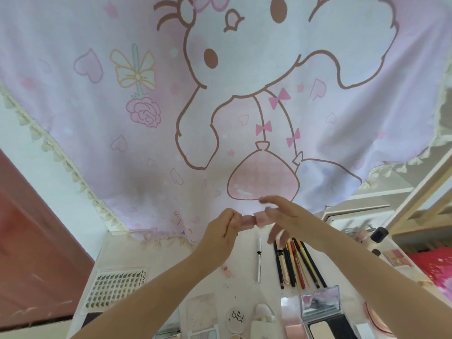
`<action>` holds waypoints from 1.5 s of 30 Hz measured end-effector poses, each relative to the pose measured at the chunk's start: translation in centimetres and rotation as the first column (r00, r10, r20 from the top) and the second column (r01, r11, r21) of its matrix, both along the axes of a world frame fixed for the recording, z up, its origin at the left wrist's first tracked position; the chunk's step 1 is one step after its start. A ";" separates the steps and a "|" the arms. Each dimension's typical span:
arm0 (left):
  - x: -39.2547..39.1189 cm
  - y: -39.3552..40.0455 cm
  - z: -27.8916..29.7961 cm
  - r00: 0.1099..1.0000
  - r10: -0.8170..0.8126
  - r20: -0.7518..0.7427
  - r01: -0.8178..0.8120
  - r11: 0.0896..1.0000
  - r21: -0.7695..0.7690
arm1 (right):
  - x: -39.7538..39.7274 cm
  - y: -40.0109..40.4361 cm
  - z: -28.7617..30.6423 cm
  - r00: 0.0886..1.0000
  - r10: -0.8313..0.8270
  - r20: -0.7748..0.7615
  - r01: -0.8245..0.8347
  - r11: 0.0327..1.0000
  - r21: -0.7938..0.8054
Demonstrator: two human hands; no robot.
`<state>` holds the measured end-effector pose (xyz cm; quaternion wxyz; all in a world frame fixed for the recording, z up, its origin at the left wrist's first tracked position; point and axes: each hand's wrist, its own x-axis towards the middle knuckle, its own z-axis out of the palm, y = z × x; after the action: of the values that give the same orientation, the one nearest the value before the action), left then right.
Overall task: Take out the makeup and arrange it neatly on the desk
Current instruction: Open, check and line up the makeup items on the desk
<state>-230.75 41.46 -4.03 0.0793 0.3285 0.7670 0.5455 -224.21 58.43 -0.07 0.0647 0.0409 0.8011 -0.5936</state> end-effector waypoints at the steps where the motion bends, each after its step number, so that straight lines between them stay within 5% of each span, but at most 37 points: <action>1: 0.1 0.3 -0.2 1.000 -0.013 -0.018 0.013 1.000 -0.007 | -0.1 0.2 -0.2 0.999 -0.024 0.041 0.022 0.998 0.059; 4: 0.1 1.4 -0.8 0.999 -0.037 -0.005 0.037 0.999 -0.004 | 0.7 0.7 -0.3 0.999 -0.027 -0.018 0.030 0.981 0.193; 7: 0.1 3.0 -1.8 0.995 -0.066 0.072 0.065 0.998 0.015 | 2.2 2.5 -0.9 0.993 -0.041 -0.110 0.051 0.994 0.092; 12: 0.9 6.7 -4.0 0.966 -0.223 0.129 0.224 0.975 0.011 | 4.1 4.3 -1.8 0.969 -0.207 0.138 0.202 0.978 0.049; 17: 2.1 10.2 -5.6 0.897 -0.348 0.273 0.352 0.935 0.035 | 6.8 7.0 -3.5 0.942 -0.331 0.051 0.327 0.943 0.061; 21: 2.4 12.9 -6.6 0.770 -0.497 0.401 0.537 0.843 0.013 | 8.2 9.1 -4.8 0.894 -0.441 0.084 0.437 0.898 0.058; 24: 1.7 14.6 -7.9 0.702 -0.578 0.417 0.682 0.714 -0.160 | 8.6 10.8 -5.6 0.903 -0.419 0.098 0.378 0.882 0.282; 28: 0.6 17.4 -10.1 0.695 -0.639 0.329 0.719 0.608 -0.338 | 7.9 12.6 -7.4 0.939 -0.336 0.068 0.251 0.809 0.532; 34: -0.5 20.3 -12.2 0.760 -0.645 0.085 0.621 0.681 -0.389 | 6.0 15.5 -9.8 0.944 -0.326 0.058 0.237 0.788 0.568; 37: -1.0 21.1 -13.2 0.762 -0.636 0.124 0.631 0.685 -0.364 | 4.9 16.2 -10.6 0.944 -0.329 0.040 0.251 0.790 0.559; 45: -2.0 23.4 -16.6 0.856 -0.517 -0.016 0.437 0.739 -0.514 | 1.9 18.0 -12.7 0.998 -0.055 0.042 -0.003 0.578 0.816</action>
<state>-232.71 64.88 -20.60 0.2369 0.5247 0.7735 0.2652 -222.31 76.38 -12.77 0.0552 0.0964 0.9811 -0.1586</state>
